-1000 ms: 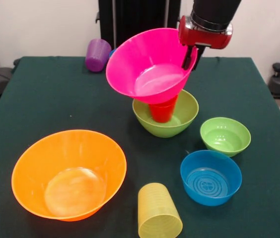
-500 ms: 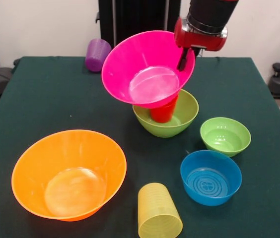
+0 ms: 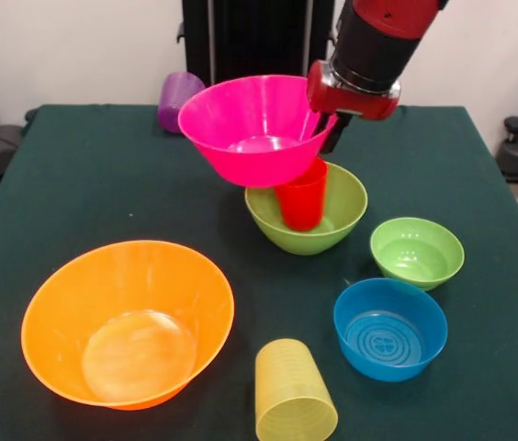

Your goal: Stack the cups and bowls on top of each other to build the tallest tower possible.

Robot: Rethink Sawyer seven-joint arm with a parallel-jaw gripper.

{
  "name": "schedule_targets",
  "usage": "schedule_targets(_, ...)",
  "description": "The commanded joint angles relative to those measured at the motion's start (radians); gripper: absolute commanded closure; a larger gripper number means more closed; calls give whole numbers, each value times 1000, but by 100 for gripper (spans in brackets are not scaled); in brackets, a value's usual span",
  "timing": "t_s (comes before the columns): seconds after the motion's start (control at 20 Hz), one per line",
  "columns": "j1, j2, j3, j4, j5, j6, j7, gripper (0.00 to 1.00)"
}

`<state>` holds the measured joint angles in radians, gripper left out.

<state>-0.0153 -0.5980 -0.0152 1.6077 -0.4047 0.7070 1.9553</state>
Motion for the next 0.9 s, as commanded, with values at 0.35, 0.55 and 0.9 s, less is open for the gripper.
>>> schedule_targets(0.35,61,198,-18,-135,-53,-157,114,100)
schedule_targets(0.55,54,180,-5,-115,-26,-159,93,100)
schedule_targets(0.9,41,81,17,-22,26,-105,42,100)
